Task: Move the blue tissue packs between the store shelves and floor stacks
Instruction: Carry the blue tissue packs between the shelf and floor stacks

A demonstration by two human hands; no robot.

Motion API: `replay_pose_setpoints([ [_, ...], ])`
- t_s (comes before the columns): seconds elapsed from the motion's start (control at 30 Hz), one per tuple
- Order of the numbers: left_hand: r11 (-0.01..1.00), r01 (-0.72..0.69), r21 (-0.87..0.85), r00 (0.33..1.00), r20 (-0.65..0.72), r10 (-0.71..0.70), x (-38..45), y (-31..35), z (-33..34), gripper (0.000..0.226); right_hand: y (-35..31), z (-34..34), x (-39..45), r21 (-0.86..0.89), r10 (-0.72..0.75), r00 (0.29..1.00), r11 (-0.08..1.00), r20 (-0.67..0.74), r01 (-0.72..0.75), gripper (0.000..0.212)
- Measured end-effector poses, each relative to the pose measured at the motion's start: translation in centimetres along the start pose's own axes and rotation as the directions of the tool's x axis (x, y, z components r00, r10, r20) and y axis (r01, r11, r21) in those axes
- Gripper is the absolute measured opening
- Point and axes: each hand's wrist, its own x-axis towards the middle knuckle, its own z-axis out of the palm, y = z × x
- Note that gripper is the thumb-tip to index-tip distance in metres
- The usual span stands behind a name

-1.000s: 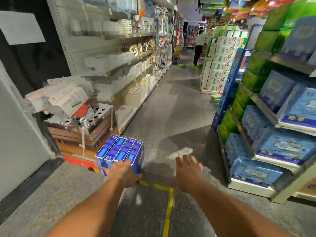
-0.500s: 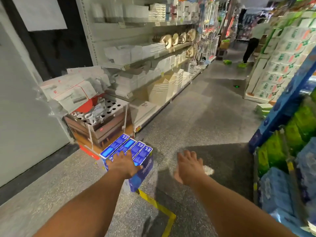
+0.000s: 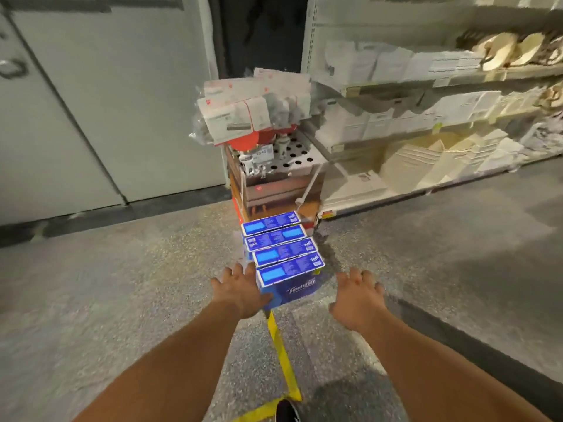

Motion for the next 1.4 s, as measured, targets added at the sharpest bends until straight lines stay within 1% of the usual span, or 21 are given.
replay_pose_setpoints([
  [0.1, 0.998, 0.06, -0.032, 0.998, 0.023, -0.059, 2.9, 0.6, 1.1, 0.102, 0.0, 0.4, 4.2, 0.001, -0.053, 0.998, 0.999, 0.02, 0.053, 0.071],
  [0.23, 0.99, 0.135, -0.042, 0.985, 0.111, -0.129, 6.7, 2.8, 2.1, 0.1, 2.6, 0.1, 8.4, -0.01, -0.114, 0.991, 0.993, 0.072, 0.115, 0.076],
  [0.33, 0.992, 0.116, -0.044, 0.987, 0.119, -0.11, 8.7, 5.3, 2.4, 0.097, 5.9, -1.5, 11.9, -0.028, -0.066, 0.995, 0.997, 0.081, 0.069, 0.076],
  [0.4, 0.994, 0.096, -0.049, 0.989, 0.116, -0.09, 9.7, 6.4, 2.3, 0.098, 7.3, -2.3, 13.9, -0.036, -0.061, 0.994, 0.997, 0.091, 0.065, 0.077],
  [0.53, 0.985, 0.165, -0.042, 0.98, 0.117, -0.16, 12.1, 7.5, 2.2, 0.102, 7.9, -2.4, 18.0, -0.046, -0.154, 0.981, 0.986, 0.12, 0.16, 0.076],
  [0.7, 0.967, 0.249, -0.056, 0.961, 0.142, -0.239, 14.2, 9.4, 3.1, 0.102, 8.9, -1.5, 22.3, -0.037, -0.283, 0.945, 0.956, 0.164, 0.293, 0.078],
  [0.77, 0.959, 0.281, -0.047, 0.95, 0.158, -0.27, 15.0, 10.8, 3.7, 0.101, 10.1, -1.1, 24.6, -0.054, -0.314, 0.929, 0.942, 0.195, 0.33, 0.081],
  [0.87, 0.955, 0.292, -0.044, 0.947, 0.15, -0.283, 17.0, 13.1, 5.7, 0.097, 11.8, 0.5, 28.6, -0.046, -0.337, 0.917, 0.934, 0.215, 0.354, 0.081],
  [1.0, 0.957, 0.282, -0.073, 0.942, 0.211, -0.262, 21.6, 14.7, 10.2, 0.096, 12.7, 5.6, 34.0, -0.017, -0.318, 0.918, 0.944, 0.237, 0.331, 0.086],
  [1.07, 0.96, 0.274, -0.05, 0.936, 0.242, -0.254, 24.5, 14.9, 13.5, 0.095, 12.5, 9.4, 36.7, -0.012, -0.305, 0.921, 0.948, 0.244, 0.317, 0.087],
  [1.17, 0.966, 0.259, -0.009, 0.937, 0.243, -0.25, 29.4, 14.2, 19.0, 0.095, 11.5, 16.0, 40.9, 0.002, -0.294, 0.922, 0.953, 0.251, 0.304, 0.086],
  [1.27, 0.97, 0.244, -0.017, 0.946, 0.225, -0.234, 34.3, 13.1, 25.1, 0.093, 10.6, 23.1, 45.3, -0.001, -0.338, 0.909, 0.937, 0.242, 0.349, 0.088],
  [1.33, 0.969, 0.247, -0.008, 0.948, 0.209, -0.24, 37.8, 12.2, 29.2, 0.091, 10.1, 27.8, 48.7, -0.006, -0.381, 0.903, 0.921, 0.199, 0.39, 0.086],
  [1.4, 0.967, 0.254, 0.029, 0.947, 0.194, -0.255, 41.7, 11.3, 33.2, 0.09, 9.3, 32.3, 52.1, 0.01, -0.409, 0.899, 0.911, 0.155, 0.412, 0.09],
])
